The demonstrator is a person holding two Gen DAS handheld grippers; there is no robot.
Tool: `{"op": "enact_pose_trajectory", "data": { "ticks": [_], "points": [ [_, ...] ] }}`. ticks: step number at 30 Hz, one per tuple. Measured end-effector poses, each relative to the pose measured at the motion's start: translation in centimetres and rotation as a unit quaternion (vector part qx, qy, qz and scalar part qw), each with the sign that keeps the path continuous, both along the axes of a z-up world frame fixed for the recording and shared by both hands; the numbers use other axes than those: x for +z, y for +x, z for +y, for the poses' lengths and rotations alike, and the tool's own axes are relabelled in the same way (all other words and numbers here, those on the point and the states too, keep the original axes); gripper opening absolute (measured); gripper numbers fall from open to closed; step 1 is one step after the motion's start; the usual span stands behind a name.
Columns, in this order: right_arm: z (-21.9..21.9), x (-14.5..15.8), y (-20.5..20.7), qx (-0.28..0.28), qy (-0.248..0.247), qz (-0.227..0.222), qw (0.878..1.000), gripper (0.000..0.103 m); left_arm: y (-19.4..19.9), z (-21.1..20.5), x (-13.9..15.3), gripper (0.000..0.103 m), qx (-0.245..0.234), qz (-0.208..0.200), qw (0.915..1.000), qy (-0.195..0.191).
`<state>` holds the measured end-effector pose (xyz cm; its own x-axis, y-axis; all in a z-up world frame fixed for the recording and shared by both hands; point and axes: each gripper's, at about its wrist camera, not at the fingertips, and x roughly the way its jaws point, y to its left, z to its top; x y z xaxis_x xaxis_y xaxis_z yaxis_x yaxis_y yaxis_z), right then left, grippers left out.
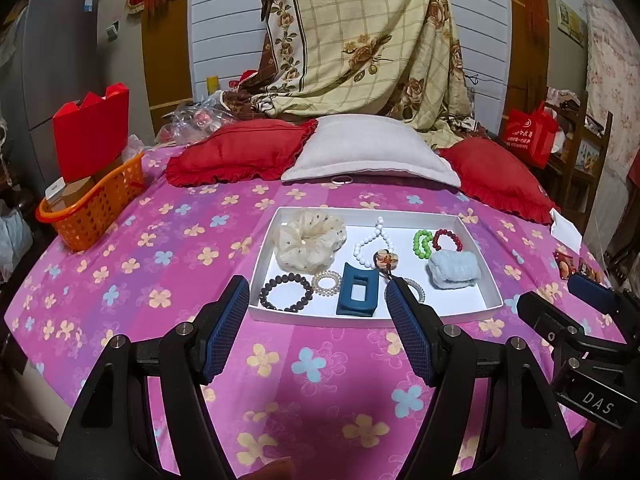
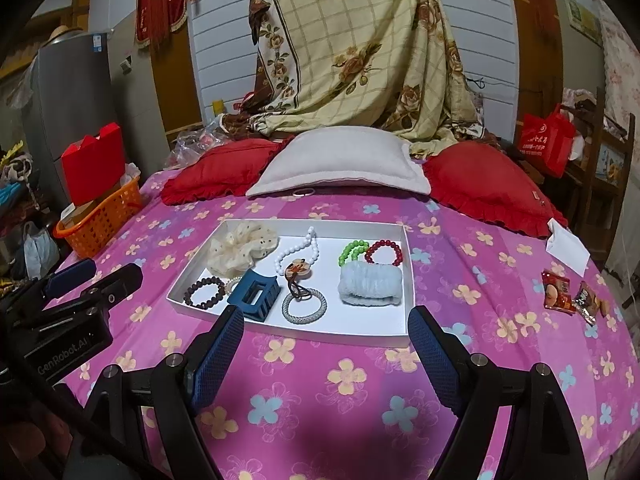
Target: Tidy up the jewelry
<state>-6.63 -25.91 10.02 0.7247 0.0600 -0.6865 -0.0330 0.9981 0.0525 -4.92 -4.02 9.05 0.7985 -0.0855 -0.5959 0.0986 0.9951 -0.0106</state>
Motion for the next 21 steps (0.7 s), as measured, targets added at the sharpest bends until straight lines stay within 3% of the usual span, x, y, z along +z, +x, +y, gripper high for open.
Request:
{"op": "enact_pose_trajectory", "data": {
  "ticks": [21],
  "points": [
    [0.3, -0.42, -0.02, 0.006, -0.003, 0.005, 1.0, 0.082, -0.07, 0.17, -0.06, 0.071, 0.001, 0.002, 1.0, 0.001]
  ]
}}
